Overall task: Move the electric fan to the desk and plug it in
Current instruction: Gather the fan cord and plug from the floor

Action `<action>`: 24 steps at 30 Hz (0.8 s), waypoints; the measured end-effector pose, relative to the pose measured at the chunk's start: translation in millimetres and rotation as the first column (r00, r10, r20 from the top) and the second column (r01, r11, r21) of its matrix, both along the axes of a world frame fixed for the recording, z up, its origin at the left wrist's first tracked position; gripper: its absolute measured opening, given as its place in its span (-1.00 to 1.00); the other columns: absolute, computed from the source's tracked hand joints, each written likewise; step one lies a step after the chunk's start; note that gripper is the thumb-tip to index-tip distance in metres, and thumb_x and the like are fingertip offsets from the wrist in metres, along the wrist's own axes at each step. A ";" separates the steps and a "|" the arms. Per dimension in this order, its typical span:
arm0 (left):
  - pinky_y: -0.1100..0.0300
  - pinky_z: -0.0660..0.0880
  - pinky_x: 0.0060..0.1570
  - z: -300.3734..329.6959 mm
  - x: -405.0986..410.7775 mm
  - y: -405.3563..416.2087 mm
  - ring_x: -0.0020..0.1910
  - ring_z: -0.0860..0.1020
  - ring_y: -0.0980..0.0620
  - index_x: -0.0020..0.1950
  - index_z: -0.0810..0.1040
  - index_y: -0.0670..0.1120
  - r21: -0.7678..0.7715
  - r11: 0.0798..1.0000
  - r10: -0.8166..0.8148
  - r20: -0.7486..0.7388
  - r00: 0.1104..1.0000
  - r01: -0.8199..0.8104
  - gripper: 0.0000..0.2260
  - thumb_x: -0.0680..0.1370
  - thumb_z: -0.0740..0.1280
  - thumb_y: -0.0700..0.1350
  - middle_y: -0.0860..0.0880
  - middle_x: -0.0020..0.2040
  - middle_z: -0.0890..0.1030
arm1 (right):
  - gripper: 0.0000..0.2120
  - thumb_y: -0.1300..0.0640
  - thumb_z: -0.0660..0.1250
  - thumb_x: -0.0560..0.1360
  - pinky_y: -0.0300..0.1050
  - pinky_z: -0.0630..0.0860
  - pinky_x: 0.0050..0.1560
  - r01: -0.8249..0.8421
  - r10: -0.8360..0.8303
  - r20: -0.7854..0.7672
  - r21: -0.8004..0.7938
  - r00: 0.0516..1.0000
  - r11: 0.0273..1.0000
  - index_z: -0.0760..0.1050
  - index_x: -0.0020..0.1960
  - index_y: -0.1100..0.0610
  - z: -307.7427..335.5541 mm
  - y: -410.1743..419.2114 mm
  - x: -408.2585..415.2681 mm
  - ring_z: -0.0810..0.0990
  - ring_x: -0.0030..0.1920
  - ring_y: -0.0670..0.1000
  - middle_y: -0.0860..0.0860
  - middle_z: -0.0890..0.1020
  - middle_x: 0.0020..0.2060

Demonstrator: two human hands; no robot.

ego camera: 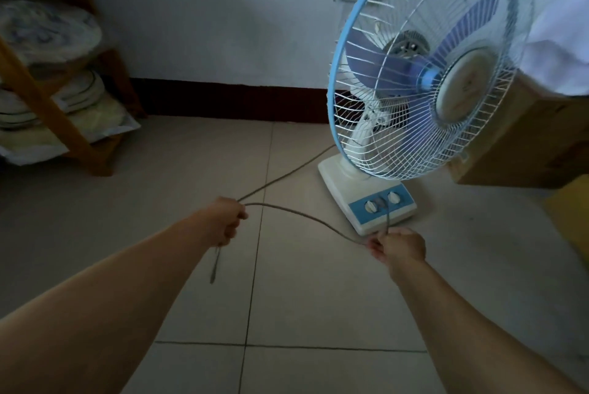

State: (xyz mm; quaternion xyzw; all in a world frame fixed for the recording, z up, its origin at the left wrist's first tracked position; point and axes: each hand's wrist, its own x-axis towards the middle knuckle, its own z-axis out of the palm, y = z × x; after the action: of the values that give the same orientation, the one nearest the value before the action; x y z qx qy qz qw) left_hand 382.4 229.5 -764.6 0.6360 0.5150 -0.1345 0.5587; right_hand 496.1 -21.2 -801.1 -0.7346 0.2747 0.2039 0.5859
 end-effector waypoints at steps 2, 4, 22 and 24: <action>0.49 0.08 -0.67 3.4 13.7 -15.8 -0.79 0.16 0.15 -0.24 0.41 -0.16 -0.156 0.983 0.110 0.073 0.991 -0.098 -0.72 0.63 0.03 -0.25 0.02 -0.66 0.27 | -0.78 0.45 0.28 0.49 -0.03 0.57 -0.19 -0.074 0.072 0.033 0.071 0.997 0.995 0.41 -0.25 0.20 3.0 6.3 -5.7 0.54 -0.40 0.05 0.16 0.56 -0.37; 0.49 0.09 -0.72 2.1 28.3 -33.0 -0.80 0.18 0.17 -0.23 0.40 -0.18 -0.278 0.950 0.186 0.139 0.973 -0.142 -0.70 0.63 -0.01 -0.30 0.02 -0.70 0.32 | -0.77 0.43 0.35 0.45 -0.08 0.53 -0.22 -0.234 0.230 0.105 0.035 0.968 0.972 0.44 -0.30 0.19 4.2 12.8 -10.1 0.53 -0.39 0.03 0.16 0.57 -0.37; 0.23 0.31 -0.37 1.5 92.4 -125.9 -0.43 0.40 0.10 -0.13 0.57 -0.12 -0.297 0.931 0.277 0.196 0.941 -0.212 -0.72 0.64 0.09 -0.17 0.01 -0.41 0.41 | -0.71 0.27 0.51 0.32 -0.17 0.55 0.04 -0.792 0.836 0.165 -0.266 0.524 0.549 0.66 0.04 0.15 3.1 -4.7 17.7 0.62 -0.06 -0.07 0.03 0.70 -0.06; 0.28 0.33 -0.47 -5.0 94.7 -127.7 -0.54 0.39 0.15 -0.12 0.53 -0.11 -0.286 0.933 0.286 0.225 0.931 -0.218 -0.74 0.64 0.09 -0.17 0.01 -0.39 0.38 | -0.61 0.22 0.46 0.38 -0.31 0.43 -0.02 -0.766 0.843 0.110 -0.369 0.527 0.527 0.58 0.20 0.12 -4.2 -14.2 27.6 0.59 0.09 -0.05 0.01 0.65 0.13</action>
State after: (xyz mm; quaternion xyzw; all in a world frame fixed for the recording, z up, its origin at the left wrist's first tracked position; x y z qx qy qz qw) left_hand 477.1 101.8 -769.6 0.4987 0.4926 -0.0410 0.7120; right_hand 523.8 -35.4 -805.3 -0.8714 -0.1585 0.3088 0.3466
